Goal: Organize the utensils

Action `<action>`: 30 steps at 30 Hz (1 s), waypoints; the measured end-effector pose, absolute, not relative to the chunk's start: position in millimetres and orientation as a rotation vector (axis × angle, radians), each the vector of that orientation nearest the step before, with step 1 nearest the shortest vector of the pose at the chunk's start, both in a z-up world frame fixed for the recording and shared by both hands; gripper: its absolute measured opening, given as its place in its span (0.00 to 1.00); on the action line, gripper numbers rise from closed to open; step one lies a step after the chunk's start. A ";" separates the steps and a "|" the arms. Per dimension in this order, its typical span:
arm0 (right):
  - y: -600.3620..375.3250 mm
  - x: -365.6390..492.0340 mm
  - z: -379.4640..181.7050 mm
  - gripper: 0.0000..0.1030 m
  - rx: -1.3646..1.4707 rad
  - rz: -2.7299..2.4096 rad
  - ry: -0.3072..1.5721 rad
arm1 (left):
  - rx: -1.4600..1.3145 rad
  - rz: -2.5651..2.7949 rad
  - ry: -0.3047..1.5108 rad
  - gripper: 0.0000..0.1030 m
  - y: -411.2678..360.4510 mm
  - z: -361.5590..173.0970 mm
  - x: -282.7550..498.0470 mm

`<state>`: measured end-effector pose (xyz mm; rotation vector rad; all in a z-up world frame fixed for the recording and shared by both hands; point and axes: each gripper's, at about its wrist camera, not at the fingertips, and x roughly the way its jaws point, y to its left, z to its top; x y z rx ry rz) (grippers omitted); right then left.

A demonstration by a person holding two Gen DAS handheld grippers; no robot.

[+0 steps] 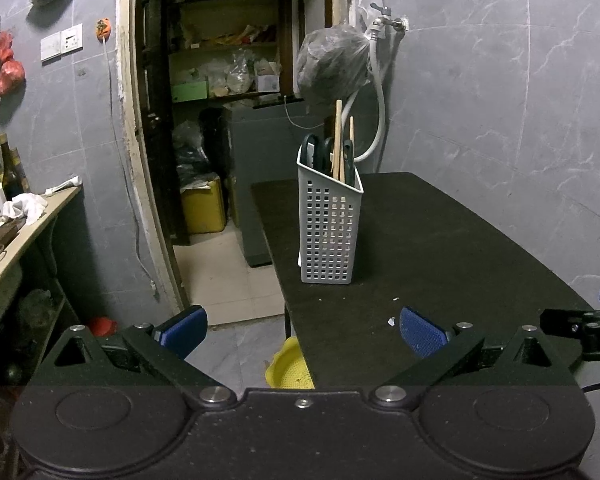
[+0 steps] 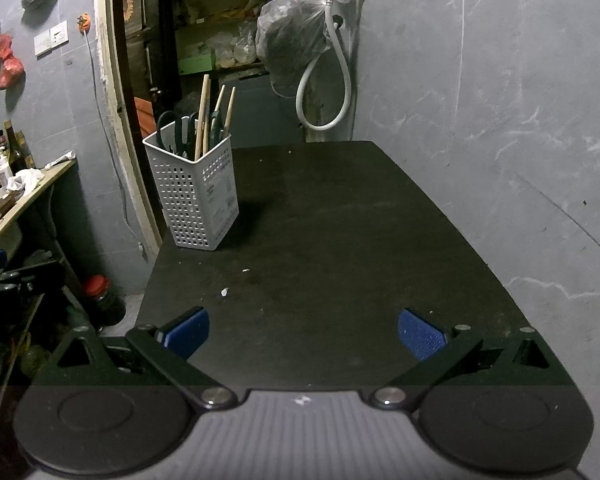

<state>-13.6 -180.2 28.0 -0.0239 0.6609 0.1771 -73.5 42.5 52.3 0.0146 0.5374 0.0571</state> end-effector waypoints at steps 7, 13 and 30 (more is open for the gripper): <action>-180.5 -13.2 27.6 1.00 -0.023 0.175 0.660 | 0.014 0.054 0.536 0.99 42.2 52.3 -73.4; -179.6 -12.1 25.7 1.00 -0.023 0.169 0.660 | 0.014 0.050 0.537 0.99 42.4 51.7 -72.6; -178.2 -9.8 25.3 1.00 -0.025 0.169 0.666 | 0.014 0.048 0.545 0.99 44.3 49.3 -68.7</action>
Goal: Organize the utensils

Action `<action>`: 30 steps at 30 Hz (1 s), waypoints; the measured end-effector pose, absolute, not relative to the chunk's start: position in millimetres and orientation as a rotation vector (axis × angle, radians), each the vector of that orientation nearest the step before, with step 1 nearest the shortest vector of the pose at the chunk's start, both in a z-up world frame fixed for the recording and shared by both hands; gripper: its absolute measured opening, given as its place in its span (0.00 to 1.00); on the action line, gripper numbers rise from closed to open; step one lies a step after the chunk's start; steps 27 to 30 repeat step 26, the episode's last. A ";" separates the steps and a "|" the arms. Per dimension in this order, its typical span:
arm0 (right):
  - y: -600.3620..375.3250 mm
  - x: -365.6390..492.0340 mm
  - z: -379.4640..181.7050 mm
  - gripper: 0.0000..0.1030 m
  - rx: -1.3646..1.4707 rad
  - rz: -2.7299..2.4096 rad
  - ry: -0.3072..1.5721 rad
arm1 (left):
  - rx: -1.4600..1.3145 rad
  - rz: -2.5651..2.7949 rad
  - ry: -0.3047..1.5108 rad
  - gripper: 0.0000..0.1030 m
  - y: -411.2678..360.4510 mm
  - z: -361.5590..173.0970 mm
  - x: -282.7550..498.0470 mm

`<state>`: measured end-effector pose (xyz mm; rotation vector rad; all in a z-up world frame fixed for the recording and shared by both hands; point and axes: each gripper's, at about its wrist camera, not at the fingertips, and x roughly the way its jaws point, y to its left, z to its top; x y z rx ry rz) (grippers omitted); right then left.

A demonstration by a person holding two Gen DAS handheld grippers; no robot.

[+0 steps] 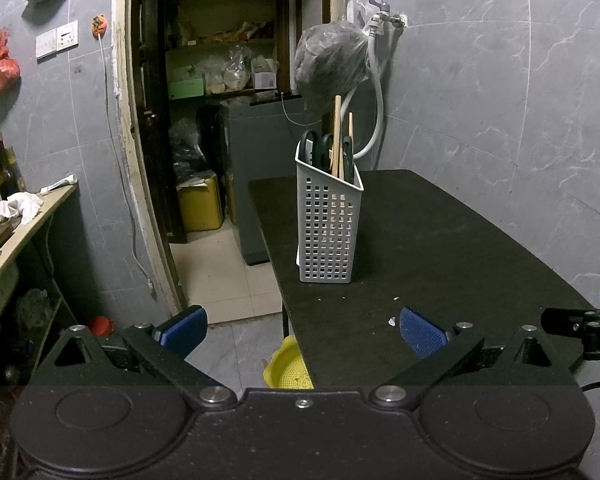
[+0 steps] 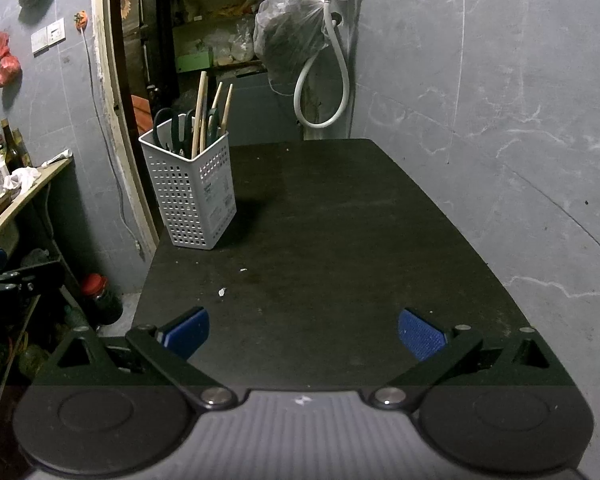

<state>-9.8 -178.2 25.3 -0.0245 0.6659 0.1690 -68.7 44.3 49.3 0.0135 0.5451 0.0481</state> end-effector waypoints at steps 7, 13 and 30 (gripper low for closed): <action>-177.9 -9.4 25.0 1.00 -0.025 0.169 0.667 | 0.013 0.066 0.547 0.99 44.8 47.0 -66.2; -177.7 -9.1 25.0 1.00 -0.026 0.169 0.668 | 0.012 0.060 0.538 0.99 43.9 45.6 -65.1; -177.3 -5.2 21.7 1.00 -0.028 0.174 0.673 | 0.016 0.041 0.538 0.99 45.9 46.0 -65.9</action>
